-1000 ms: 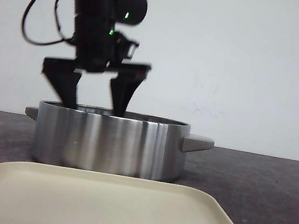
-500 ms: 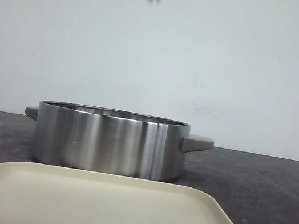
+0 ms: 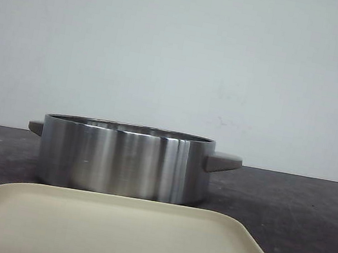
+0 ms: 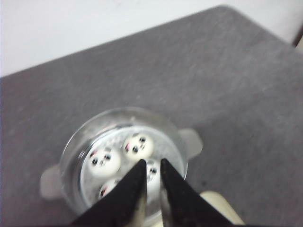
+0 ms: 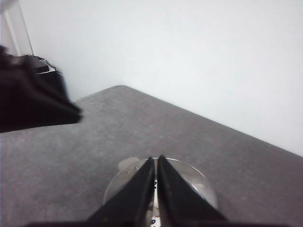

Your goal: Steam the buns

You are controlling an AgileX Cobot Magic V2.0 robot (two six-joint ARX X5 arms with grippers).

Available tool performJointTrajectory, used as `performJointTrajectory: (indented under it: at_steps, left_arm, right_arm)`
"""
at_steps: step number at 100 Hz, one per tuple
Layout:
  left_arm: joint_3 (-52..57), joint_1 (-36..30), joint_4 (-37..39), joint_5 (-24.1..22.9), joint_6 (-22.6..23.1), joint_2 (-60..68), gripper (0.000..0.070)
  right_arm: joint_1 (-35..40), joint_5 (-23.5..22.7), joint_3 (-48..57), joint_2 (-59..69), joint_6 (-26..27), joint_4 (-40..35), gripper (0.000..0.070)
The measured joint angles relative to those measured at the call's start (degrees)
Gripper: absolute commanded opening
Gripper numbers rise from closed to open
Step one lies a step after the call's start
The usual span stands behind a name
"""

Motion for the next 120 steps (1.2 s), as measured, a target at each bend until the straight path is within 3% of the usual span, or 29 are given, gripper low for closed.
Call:
performJointTrajectory:
  at_steps: [17, 28, 50, 120]
  left_arm:
    - [-12.07, -4.85, 4.61, -3.58, -6.29, -9.18, 0.0]
    - [-19.67, -7.89, 7.89, -8.33, -8.83, -13.11, 0.0]
    - [-26.38, -10.25, 7.26, -16.48, -11.1, -18.38, 0.0]
    - [-26.38, -10.25, 5.38, -16.7, -12.22, -21.14, 0.0]
  right_arm:
    - [-0.04, -3.93, -6.38, 0.39, -0.09, 2.75, 0.0007]
    - [-0.02, -7.19, -9.14, 0.33, -0.15, 6.97, 0.0007]
    - [0.0, -7.43, -9.99, 0.26, -0.17, 11.32, 0.0007]
    - [0.0, -7.41, -9.99, 0.15, 0.02, 10.91, 0.0007]
